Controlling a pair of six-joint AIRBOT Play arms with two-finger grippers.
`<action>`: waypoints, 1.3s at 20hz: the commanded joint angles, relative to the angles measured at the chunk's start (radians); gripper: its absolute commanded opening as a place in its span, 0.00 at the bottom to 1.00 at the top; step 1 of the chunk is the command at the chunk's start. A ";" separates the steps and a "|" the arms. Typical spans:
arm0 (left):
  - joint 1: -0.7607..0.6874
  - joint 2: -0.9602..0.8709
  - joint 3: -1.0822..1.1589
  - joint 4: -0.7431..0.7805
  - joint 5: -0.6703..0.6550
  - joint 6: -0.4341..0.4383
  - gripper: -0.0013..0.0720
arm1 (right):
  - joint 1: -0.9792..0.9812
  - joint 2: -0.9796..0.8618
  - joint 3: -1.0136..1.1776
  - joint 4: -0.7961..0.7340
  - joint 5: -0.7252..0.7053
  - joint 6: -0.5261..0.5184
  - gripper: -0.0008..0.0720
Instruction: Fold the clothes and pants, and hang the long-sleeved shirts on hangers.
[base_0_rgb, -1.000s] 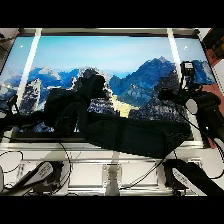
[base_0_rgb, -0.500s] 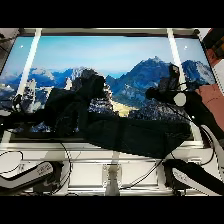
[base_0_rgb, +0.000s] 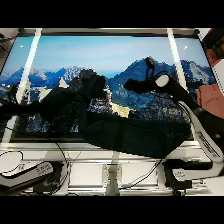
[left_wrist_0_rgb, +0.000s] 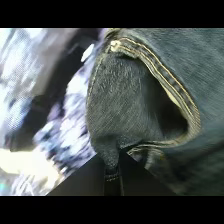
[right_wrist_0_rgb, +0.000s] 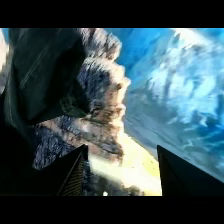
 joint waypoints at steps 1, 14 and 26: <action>-0.006 0.033 0.128 -0.008 -0.091 0.010 0.08 | 0.019 -0.173 0.165 0.053 0.190 -0.024 0.67; -0.167 0.134 0.230 -0.013 -0.055 0.058 0.08 | 0.125 -0.355 0.273 0.208 0.137 -0.021 0.67; -0.167 0.177 0.273 -0.018 0.020 0.059 0.08 | 0.189 -0.529 0.441 0.262 0.061 0.150 0.57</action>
